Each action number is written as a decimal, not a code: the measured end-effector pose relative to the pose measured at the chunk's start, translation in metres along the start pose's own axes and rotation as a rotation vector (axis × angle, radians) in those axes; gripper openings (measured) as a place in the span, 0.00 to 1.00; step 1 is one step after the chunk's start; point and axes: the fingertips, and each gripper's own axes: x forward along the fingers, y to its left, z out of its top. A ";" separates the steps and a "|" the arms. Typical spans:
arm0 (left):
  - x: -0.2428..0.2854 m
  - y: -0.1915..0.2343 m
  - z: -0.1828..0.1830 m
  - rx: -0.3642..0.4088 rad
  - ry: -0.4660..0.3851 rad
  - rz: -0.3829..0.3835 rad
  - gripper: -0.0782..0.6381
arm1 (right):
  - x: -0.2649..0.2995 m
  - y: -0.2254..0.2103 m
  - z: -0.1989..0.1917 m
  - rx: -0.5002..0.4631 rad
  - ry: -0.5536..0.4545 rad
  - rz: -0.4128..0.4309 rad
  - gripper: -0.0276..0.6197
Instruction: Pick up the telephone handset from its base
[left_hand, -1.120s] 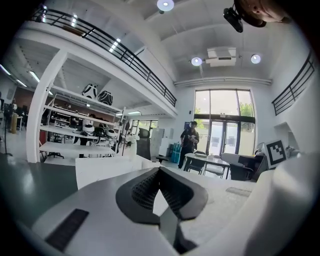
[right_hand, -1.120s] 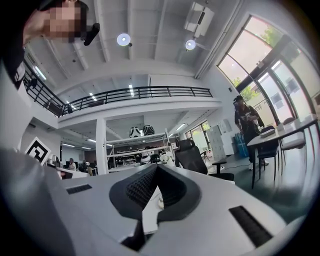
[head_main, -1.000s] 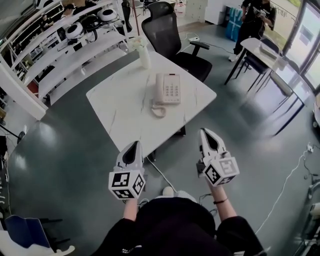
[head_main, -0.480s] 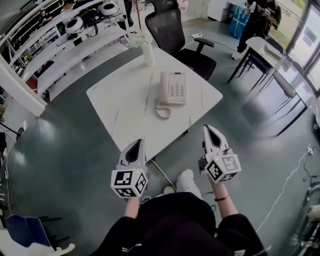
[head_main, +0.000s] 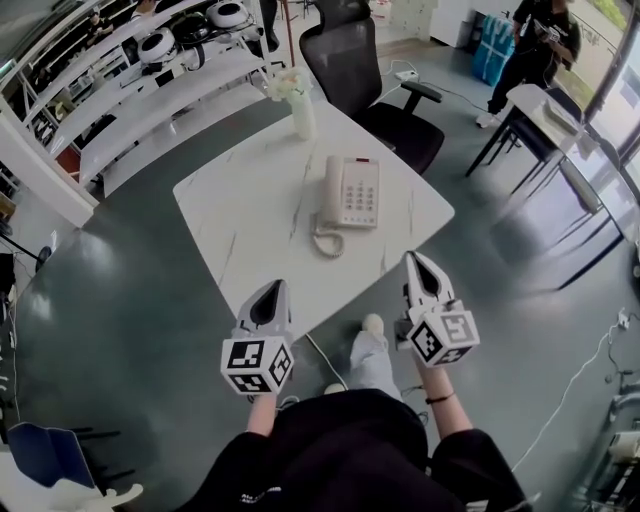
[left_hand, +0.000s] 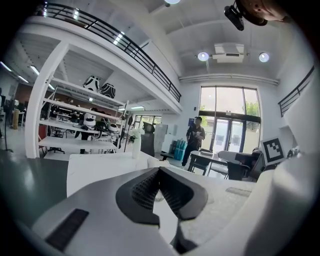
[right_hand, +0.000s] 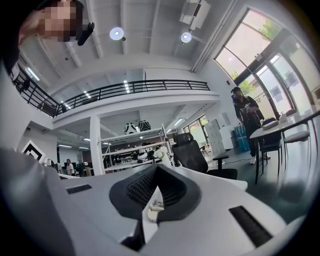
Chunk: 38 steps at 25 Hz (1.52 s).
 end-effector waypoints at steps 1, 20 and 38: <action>0.009 0.000 0.002 0.002 0.000 0.001 0.11 | 0.007 -0.006 0.001 0.001 0.000 0.003 0.03; 0.185 -0.026 0.026 -0.031 0.058 0.074 0.11 | 0.141 -0.127 0.005 0.038 0.124 0.099 0.03; 0.262 -0.022 -0.007 -0.057 0.193 0.150 0.11 | 0.209 -0.156 -0.023 0.037 0.222 0.227 0.03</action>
